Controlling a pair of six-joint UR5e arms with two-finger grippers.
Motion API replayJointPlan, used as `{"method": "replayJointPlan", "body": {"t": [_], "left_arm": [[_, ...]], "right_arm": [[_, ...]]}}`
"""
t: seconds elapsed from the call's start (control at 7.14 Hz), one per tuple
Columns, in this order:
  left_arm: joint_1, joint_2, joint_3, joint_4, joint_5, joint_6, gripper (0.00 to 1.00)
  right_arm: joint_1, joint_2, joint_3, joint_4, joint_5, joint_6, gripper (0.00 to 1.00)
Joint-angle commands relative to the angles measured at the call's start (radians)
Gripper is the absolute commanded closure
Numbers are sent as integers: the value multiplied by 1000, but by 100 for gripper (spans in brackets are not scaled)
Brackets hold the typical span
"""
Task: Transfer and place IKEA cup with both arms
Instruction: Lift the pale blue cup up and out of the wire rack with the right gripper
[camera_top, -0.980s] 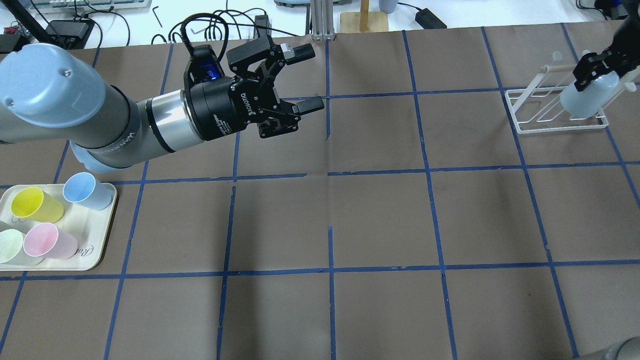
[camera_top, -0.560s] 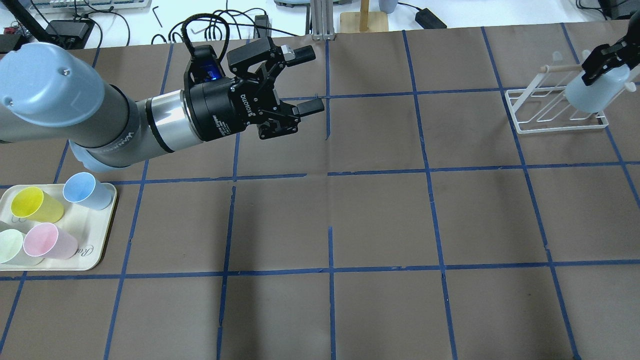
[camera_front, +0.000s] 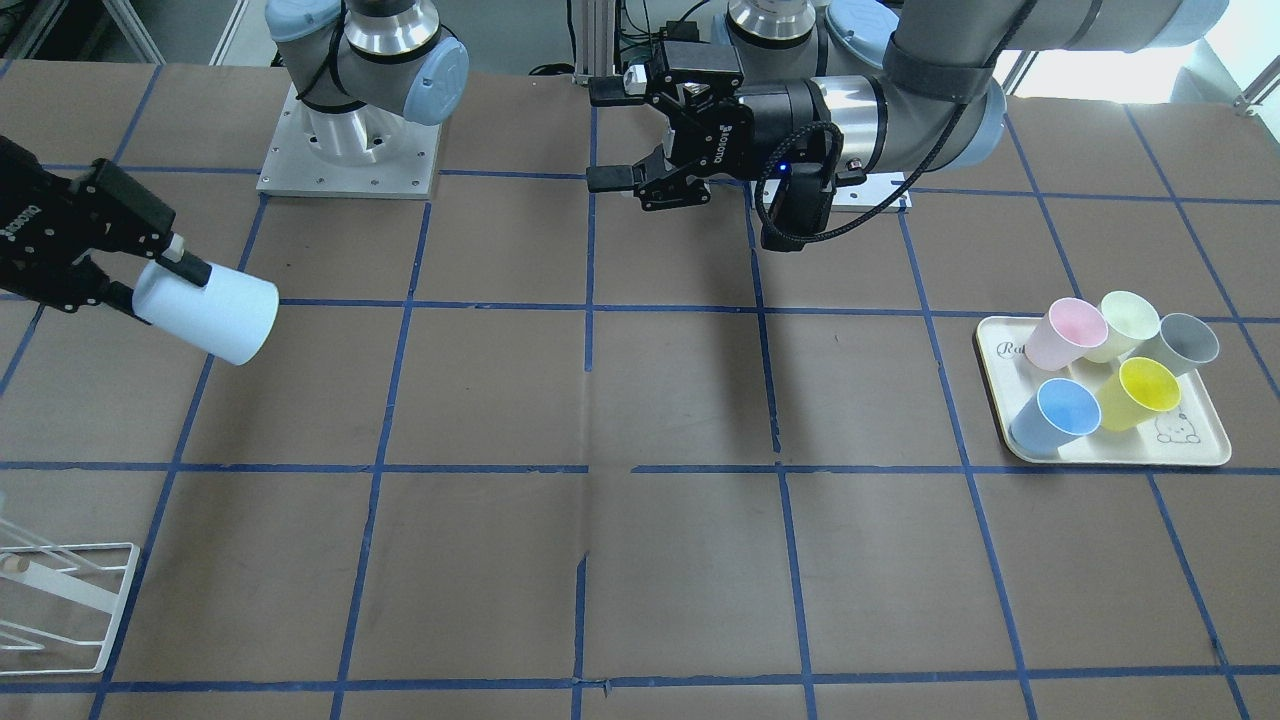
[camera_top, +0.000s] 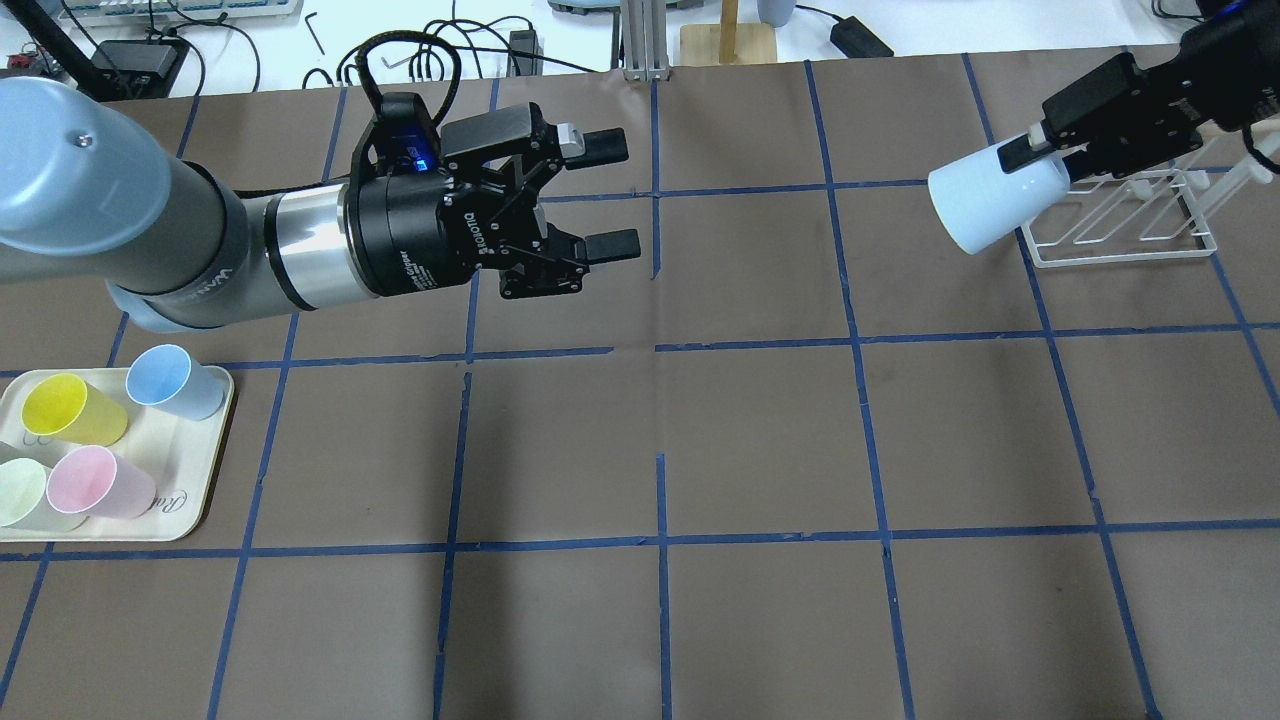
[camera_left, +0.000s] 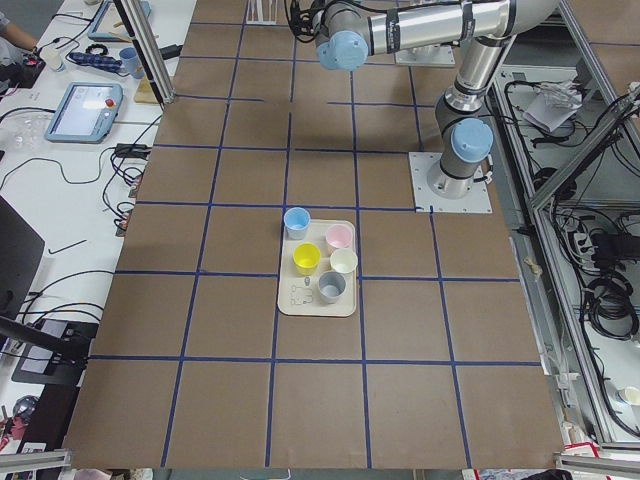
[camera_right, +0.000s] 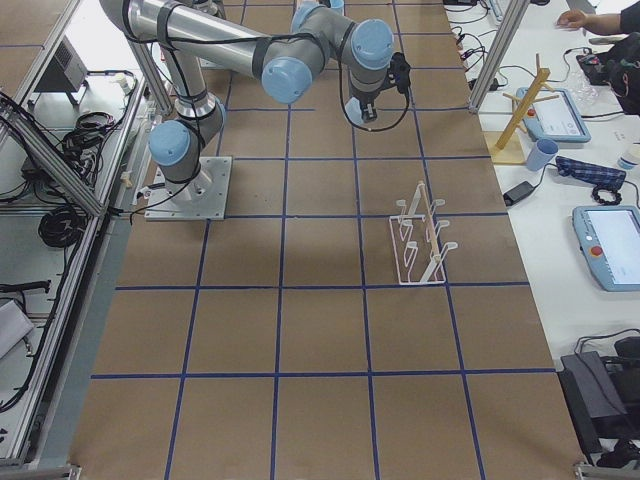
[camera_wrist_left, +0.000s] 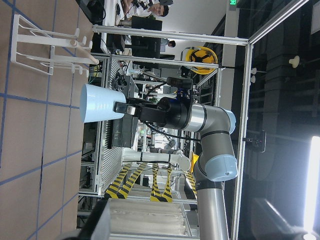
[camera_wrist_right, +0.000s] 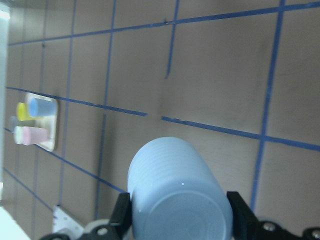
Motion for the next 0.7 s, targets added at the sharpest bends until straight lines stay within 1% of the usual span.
{"method": "replayJointPlan", "body": {"t": [0.0, 0.14, 0.28, 0.56], "left_arm": [[0, 3, 3, 4, -5, 5, 0], [0, 9, 1, 10, -8, 8, 0], [-1, 11, -3, 10, -14, 31, 0], [-1, 8, -3, 10, -17, 32, 0]], "right_arm": [[-66, 1, 3, 336, 303, -5, 100], [-66, -1, 17, 461, 422, -9, 100], [-66, -2, 20, 545, 473, -20, 100], [-59, -4, 72, 633, 484, -42, 100]]}}
